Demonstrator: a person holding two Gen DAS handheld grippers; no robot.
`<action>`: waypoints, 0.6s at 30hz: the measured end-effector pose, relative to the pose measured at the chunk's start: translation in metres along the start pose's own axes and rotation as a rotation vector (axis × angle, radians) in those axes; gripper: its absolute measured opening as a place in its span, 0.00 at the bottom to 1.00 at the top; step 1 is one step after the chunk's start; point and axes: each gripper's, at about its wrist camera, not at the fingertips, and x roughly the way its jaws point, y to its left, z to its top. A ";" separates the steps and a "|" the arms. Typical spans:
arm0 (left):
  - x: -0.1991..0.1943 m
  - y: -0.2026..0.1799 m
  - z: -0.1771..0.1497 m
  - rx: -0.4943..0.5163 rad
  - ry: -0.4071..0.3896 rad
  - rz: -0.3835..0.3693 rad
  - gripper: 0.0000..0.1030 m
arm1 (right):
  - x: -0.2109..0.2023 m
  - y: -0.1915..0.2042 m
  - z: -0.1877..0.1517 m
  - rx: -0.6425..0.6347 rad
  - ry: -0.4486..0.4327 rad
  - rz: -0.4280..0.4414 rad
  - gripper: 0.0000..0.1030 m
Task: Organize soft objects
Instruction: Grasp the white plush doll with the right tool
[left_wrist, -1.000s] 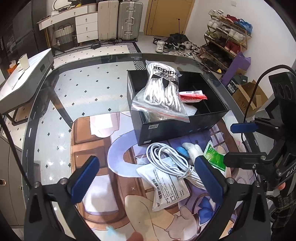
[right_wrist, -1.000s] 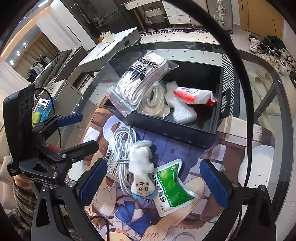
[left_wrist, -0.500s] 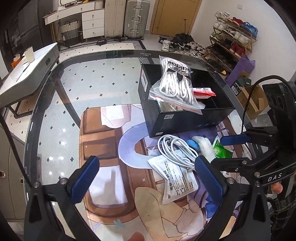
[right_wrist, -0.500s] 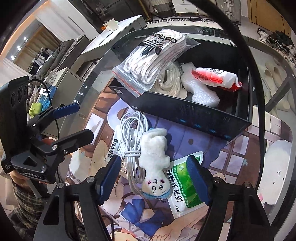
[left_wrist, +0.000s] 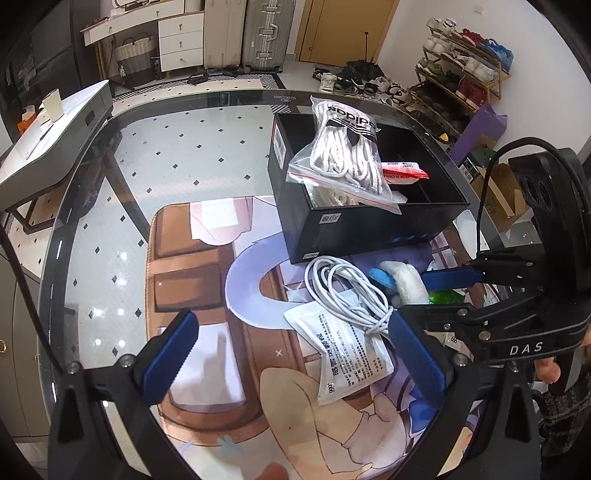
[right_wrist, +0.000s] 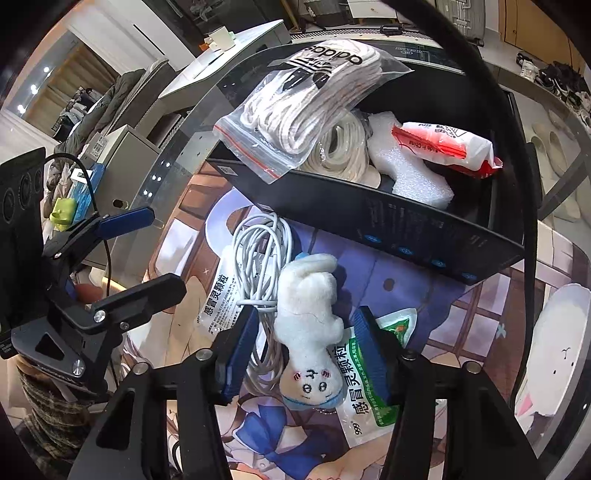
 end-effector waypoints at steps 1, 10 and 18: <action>0.000 0.000 0.000 0.000 0.001 0.000 1.00 | -0.001 0.001 0.000 0.001 -0.003 0.005 0.42; 0.001 -0.002 -0.004 0.000 0.007 0.003 1.00 | 0.000 0.000 -0.001 -0.014 -0.005 -0.009 0.33; 0.001 -0.004 -0.008 0.003 0.011 0.005 1.00 | 0.021 0.007 0.001 -0.041 0.029 -0.052 0.33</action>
